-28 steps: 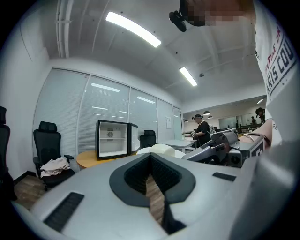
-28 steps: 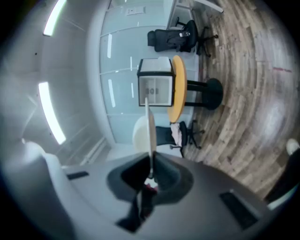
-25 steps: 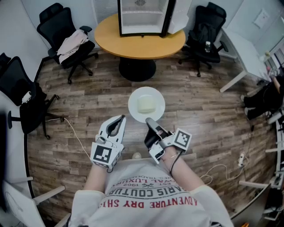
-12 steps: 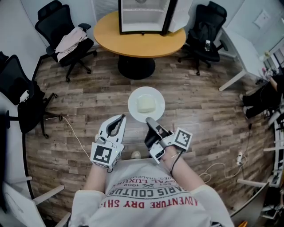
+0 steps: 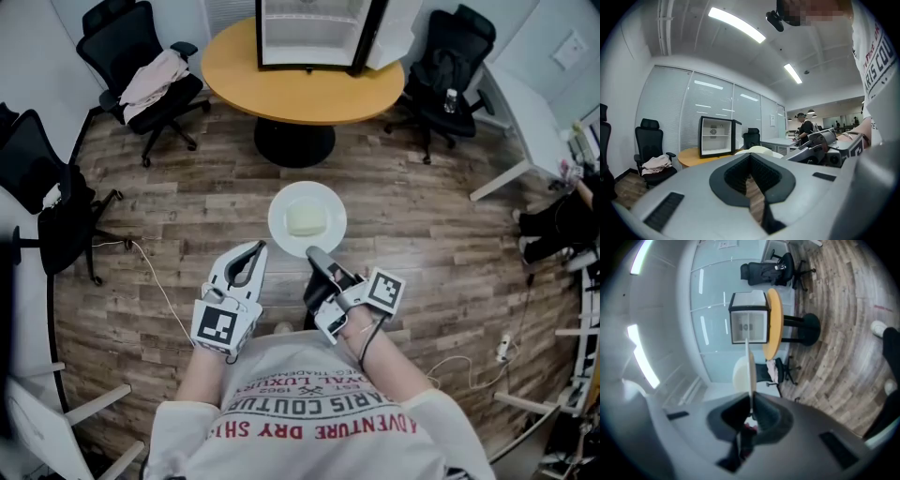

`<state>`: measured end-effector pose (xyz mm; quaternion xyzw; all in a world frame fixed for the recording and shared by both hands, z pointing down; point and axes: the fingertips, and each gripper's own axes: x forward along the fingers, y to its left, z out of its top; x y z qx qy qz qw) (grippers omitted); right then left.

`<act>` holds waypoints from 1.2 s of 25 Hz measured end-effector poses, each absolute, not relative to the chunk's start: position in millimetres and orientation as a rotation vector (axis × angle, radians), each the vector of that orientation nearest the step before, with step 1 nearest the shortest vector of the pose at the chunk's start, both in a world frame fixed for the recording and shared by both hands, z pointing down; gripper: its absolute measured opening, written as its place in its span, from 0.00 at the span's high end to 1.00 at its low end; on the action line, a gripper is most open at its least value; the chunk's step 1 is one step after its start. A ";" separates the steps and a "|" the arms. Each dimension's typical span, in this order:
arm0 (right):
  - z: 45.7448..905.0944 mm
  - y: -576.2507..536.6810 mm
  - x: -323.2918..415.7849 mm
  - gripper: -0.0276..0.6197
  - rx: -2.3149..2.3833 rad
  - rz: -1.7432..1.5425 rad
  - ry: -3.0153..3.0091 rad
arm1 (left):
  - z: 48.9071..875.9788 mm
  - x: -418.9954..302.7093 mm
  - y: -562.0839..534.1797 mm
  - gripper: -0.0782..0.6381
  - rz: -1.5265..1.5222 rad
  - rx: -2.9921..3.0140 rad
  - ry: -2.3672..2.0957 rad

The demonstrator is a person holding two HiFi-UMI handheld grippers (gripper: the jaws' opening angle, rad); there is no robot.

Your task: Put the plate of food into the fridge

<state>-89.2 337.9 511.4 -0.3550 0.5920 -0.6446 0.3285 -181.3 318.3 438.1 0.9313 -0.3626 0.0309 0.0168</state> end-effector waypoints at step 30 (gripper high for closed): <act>505.6 85.3 141.5 0.90 -0.801 -1.841 1.720 | 420.8 49.0 90.2 0.85 0.064 2.752 -1.430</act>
